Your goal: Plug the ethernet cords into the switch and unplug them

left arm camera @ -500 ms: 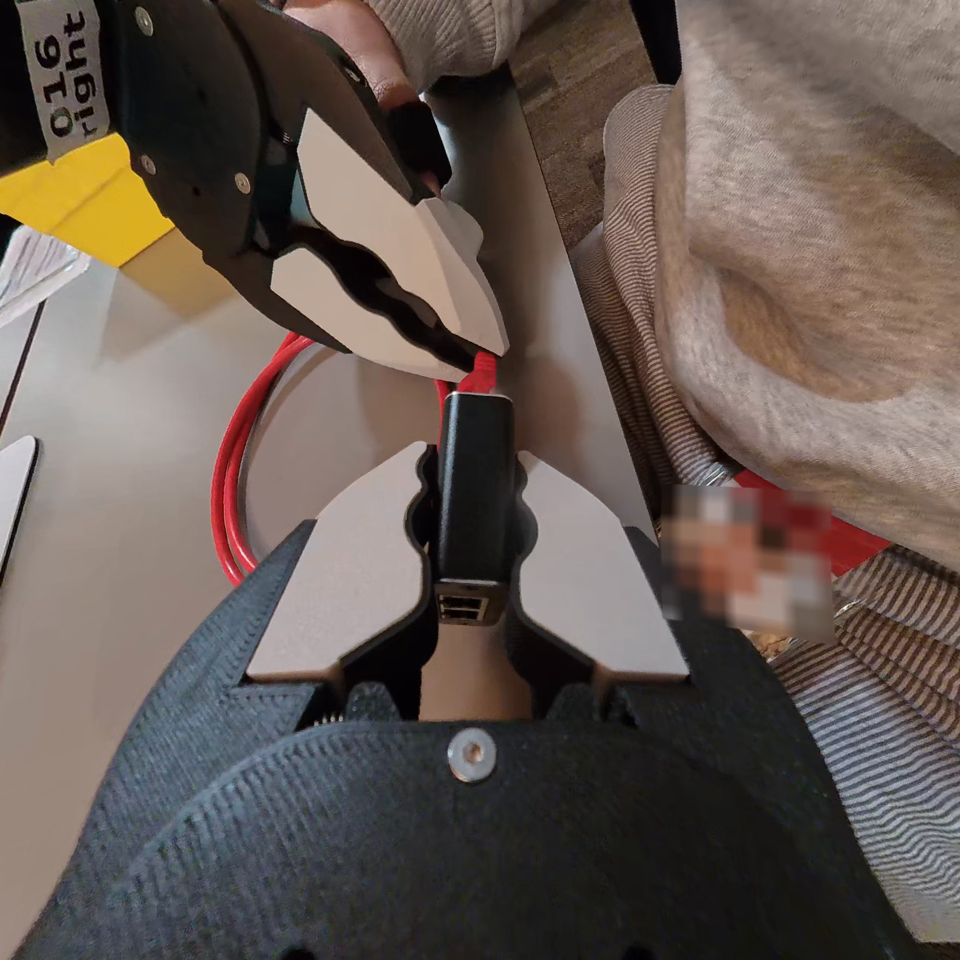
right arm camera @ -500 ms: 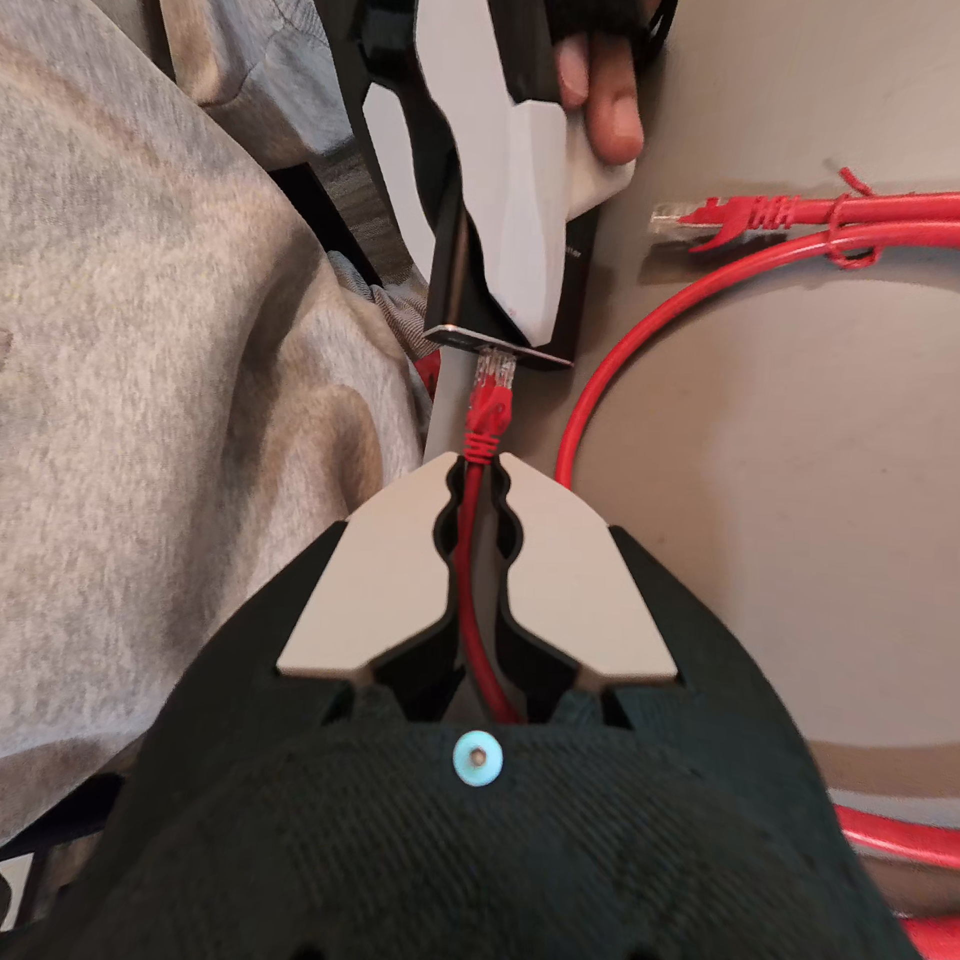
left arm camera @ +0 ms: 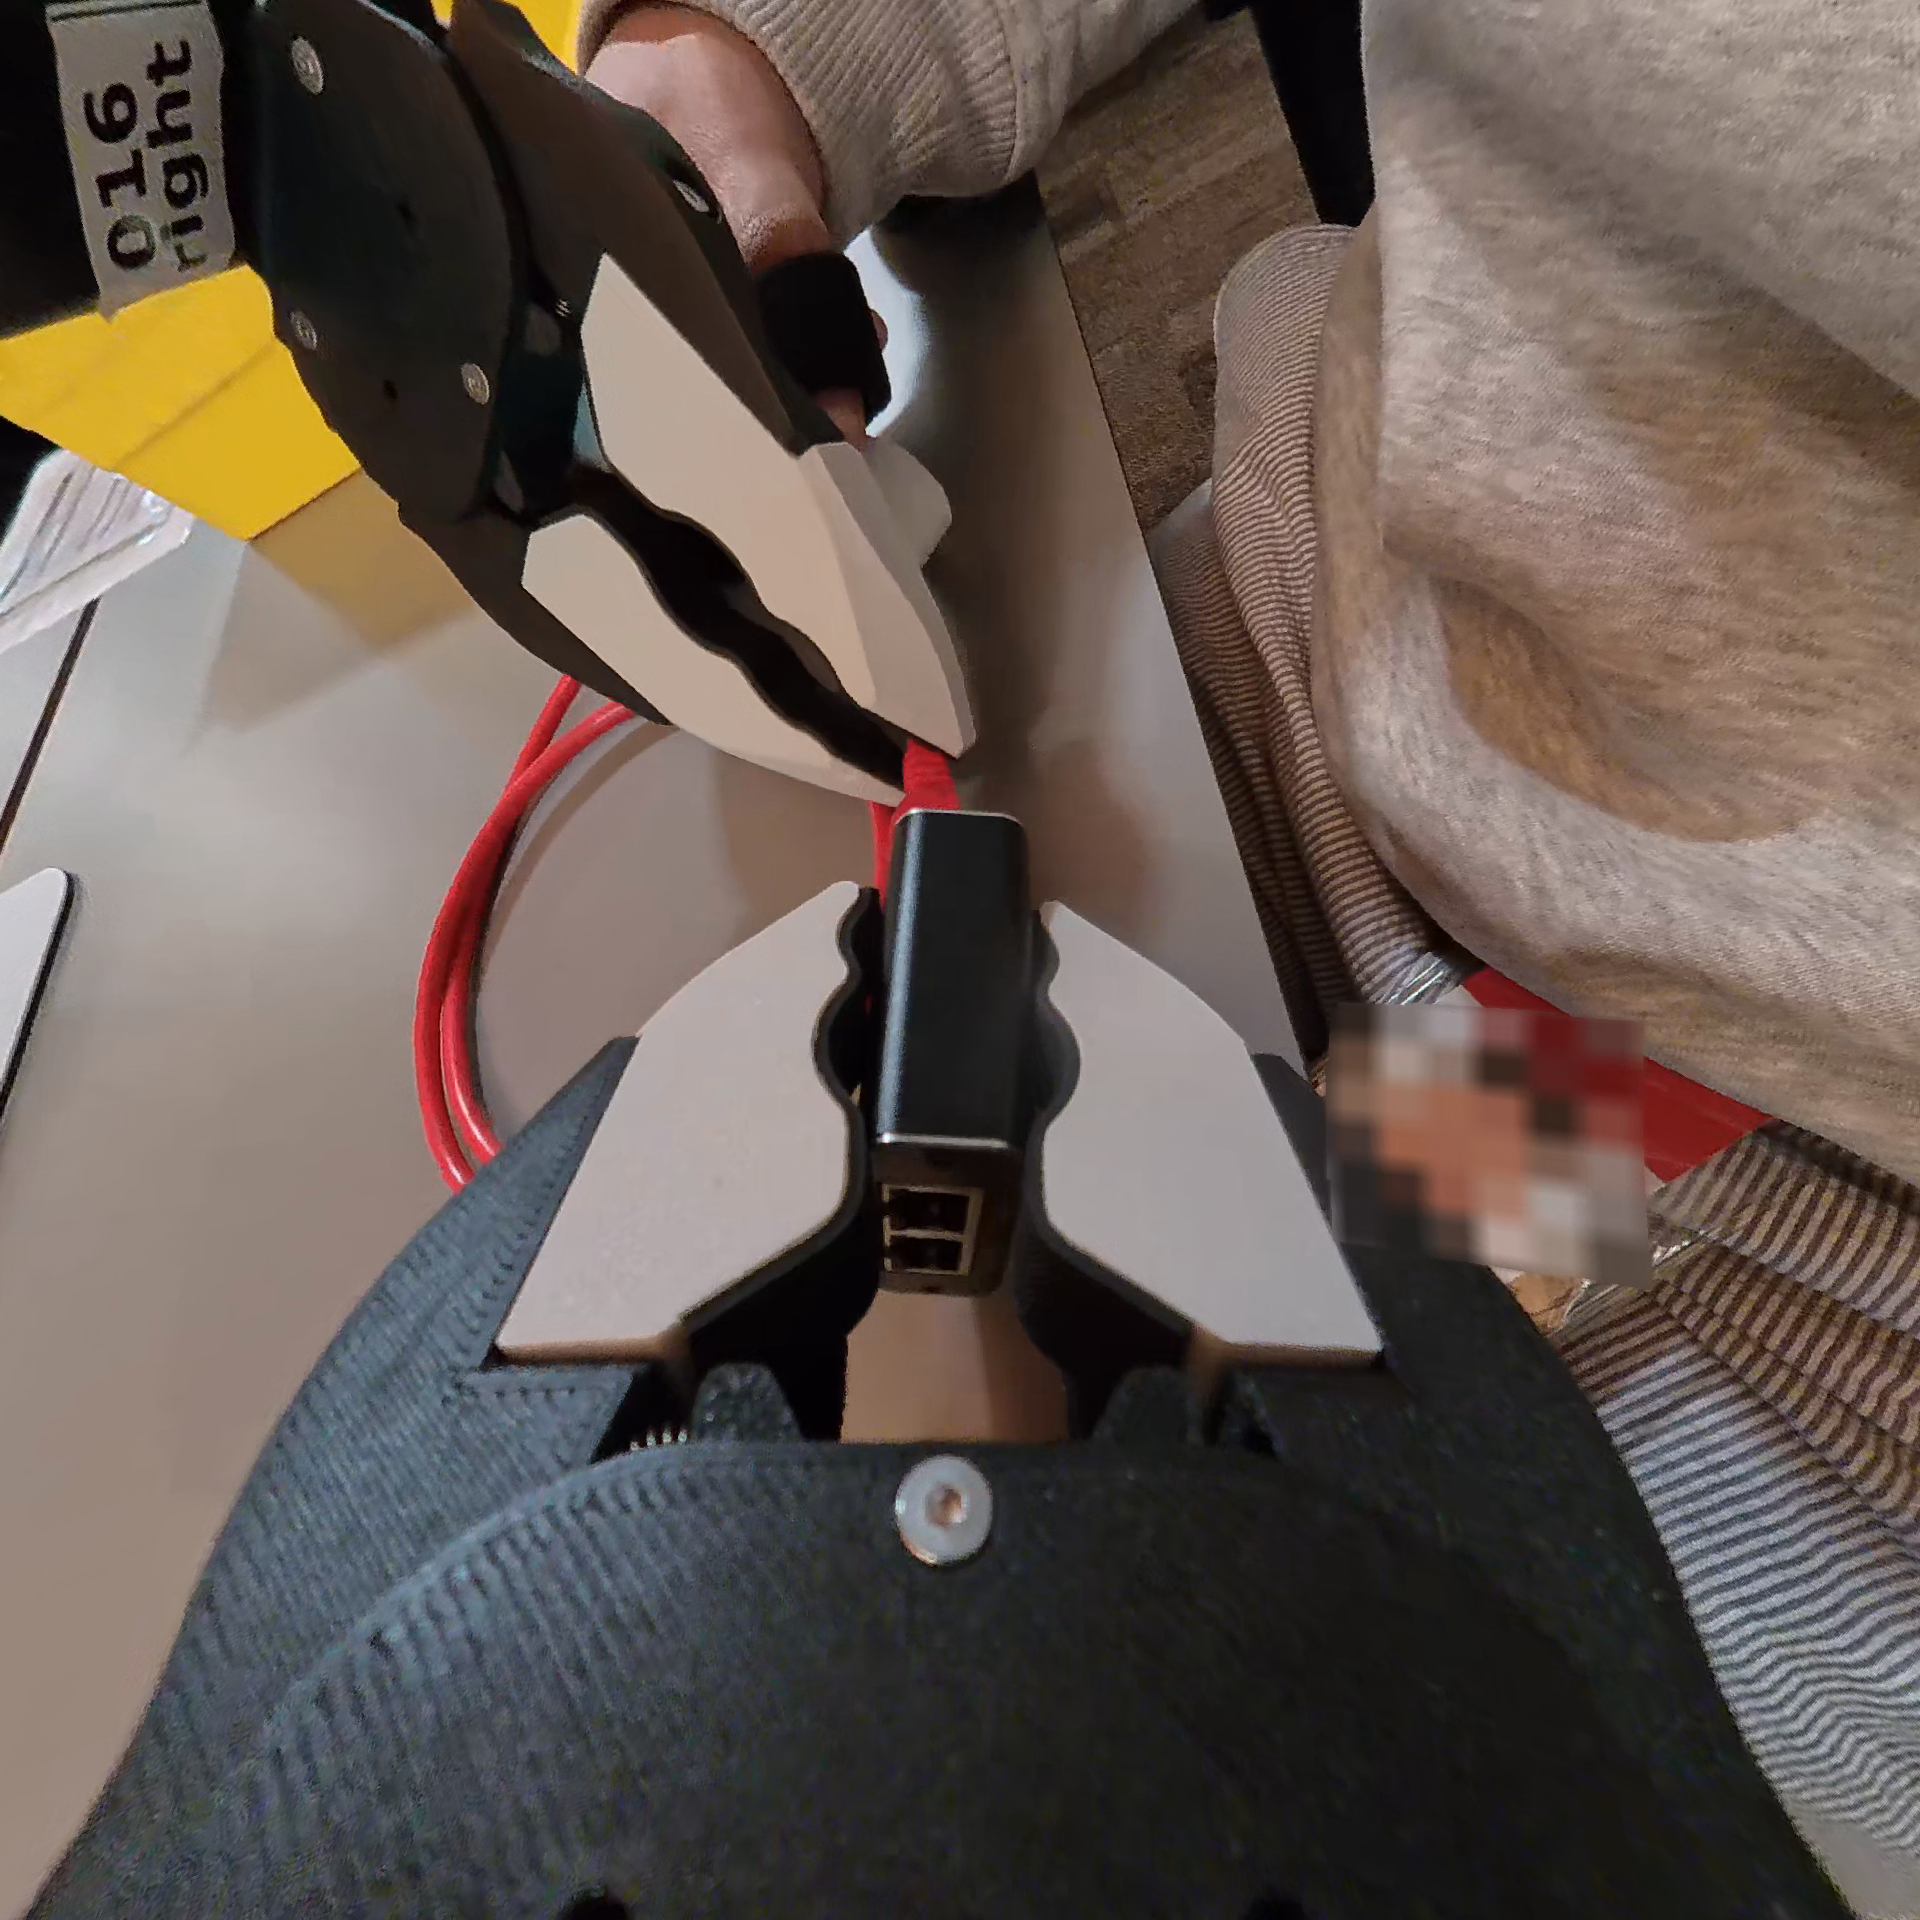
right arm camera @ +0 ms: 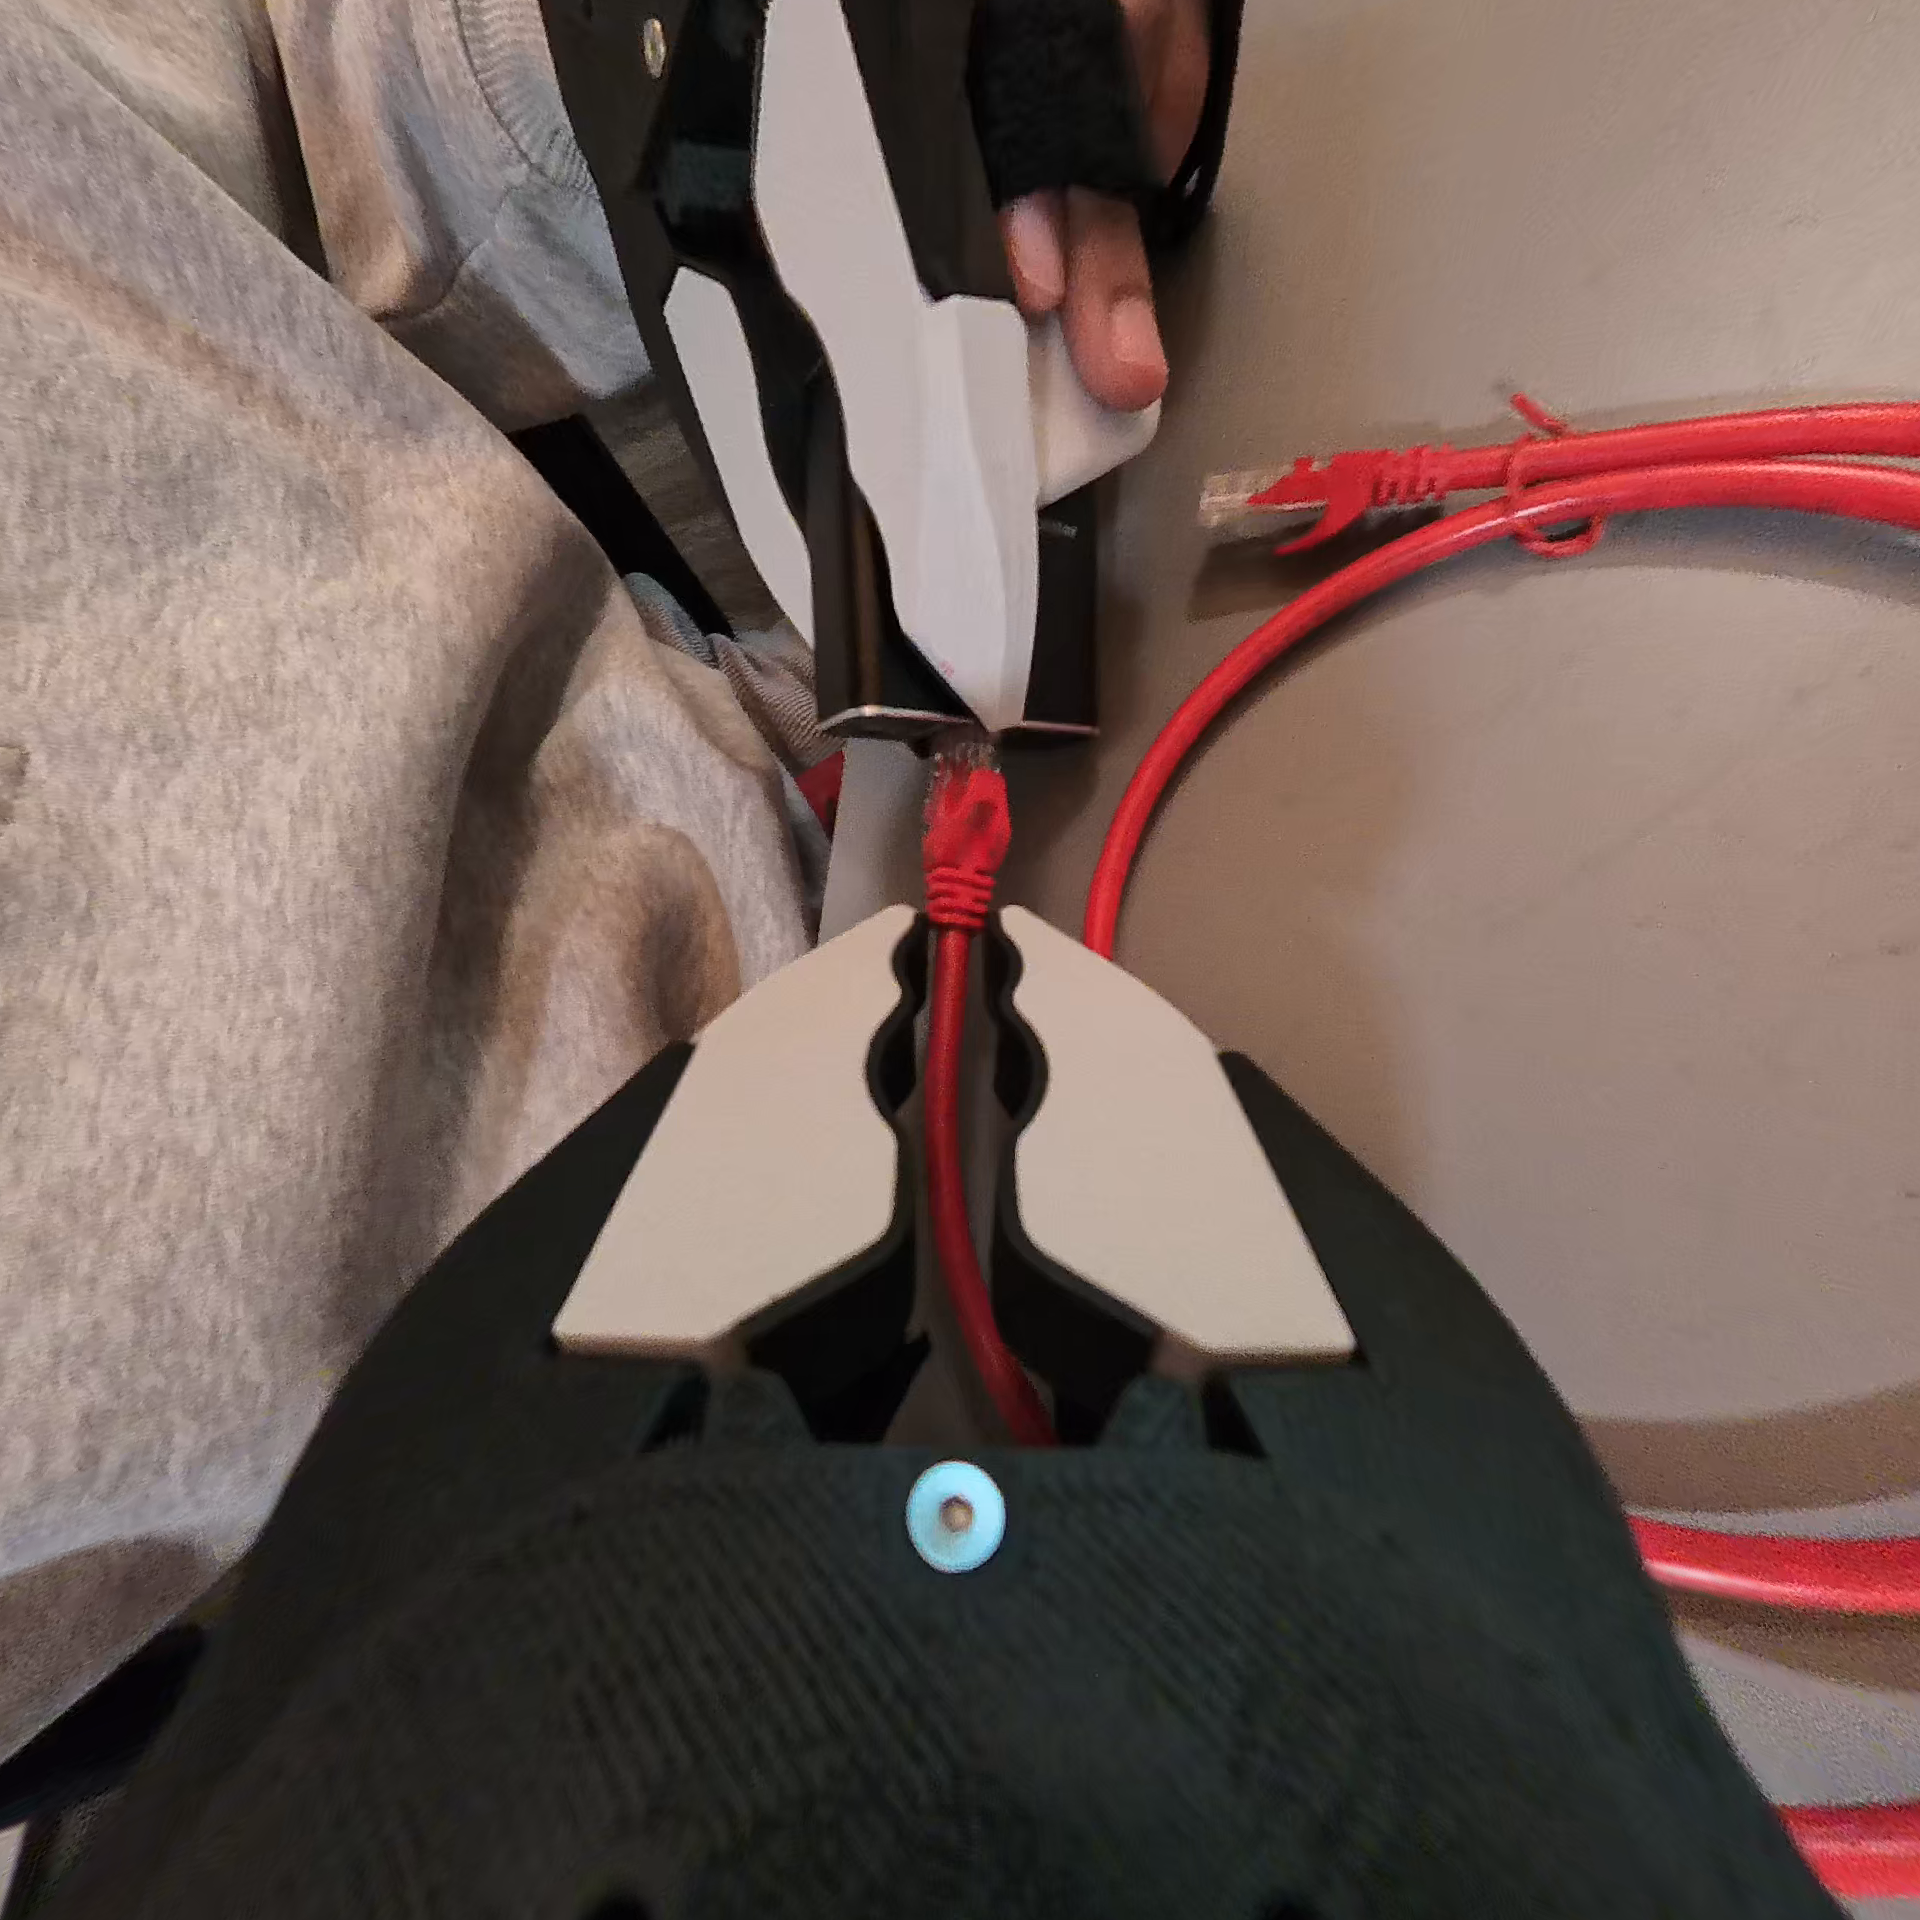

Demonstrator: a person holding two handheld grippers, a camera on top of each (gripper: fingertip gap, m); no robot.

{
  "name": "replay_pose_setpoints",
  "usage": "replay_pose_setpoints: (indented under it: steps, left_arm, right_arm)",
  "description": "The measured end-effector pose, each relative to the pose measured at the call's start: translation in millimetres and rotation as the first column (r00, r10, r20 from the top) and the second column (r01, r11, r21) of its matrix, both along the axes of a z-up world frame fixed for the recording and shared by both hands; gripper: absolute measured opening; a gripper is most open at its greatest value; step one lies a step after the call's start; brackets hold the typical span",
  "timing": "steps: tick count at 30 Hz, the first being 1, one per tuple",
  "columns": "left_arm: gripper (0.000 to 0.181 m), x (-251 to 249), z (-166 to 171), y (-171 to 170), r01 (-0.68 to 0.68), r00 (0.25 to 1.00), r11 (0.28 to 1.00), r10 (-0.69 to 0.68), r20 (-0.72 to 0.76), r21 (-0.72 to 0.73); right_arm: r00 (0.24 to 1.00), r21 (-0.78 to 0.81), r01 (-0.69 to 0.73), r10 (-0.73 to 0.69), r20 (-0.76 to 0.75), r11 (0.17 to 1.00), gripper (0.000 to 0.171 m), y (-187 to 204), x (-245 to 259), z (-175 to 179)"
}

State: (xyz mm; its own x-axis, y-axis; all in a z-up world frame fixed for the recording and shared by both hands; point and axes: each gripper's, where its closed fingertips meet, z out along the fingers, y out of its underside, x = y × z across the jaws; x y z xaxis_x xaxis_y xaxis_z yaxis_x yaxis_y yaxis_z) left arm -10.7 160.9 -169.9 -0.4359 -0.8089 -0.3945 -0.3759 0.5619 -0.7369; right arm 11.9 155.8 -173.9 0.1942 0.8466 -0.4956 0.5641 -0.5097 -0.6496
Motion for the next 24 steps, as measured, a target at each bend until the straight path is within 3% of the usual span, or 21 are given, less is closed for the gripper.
replay_pose_setpoints:
  steps: [7,14,24]
  left_arm:
    - [0.024,1,13,6,-0.030,0.998,0.997,0.034,0.058,-0.066]
    - [0.025,0,53,15,-0.025,0.965,0.950,0.104,0.242,-0.311]
    - [0.025,0,51,14,-0.031,0.966,0.955,0.104,0.235,-0.296]
  right_arm:
    - [0.995,0.069,0.020,-0.013,-0.094,0.997,0.010,7,-2,15]
    - [0.946,-0.026,0.073,-0.077,-0.315,0.997,0.010,12,-8,49]
    - [0.948,0.012,0.099,-0.090,-0.306,0.995,0.010,14,-12,48]
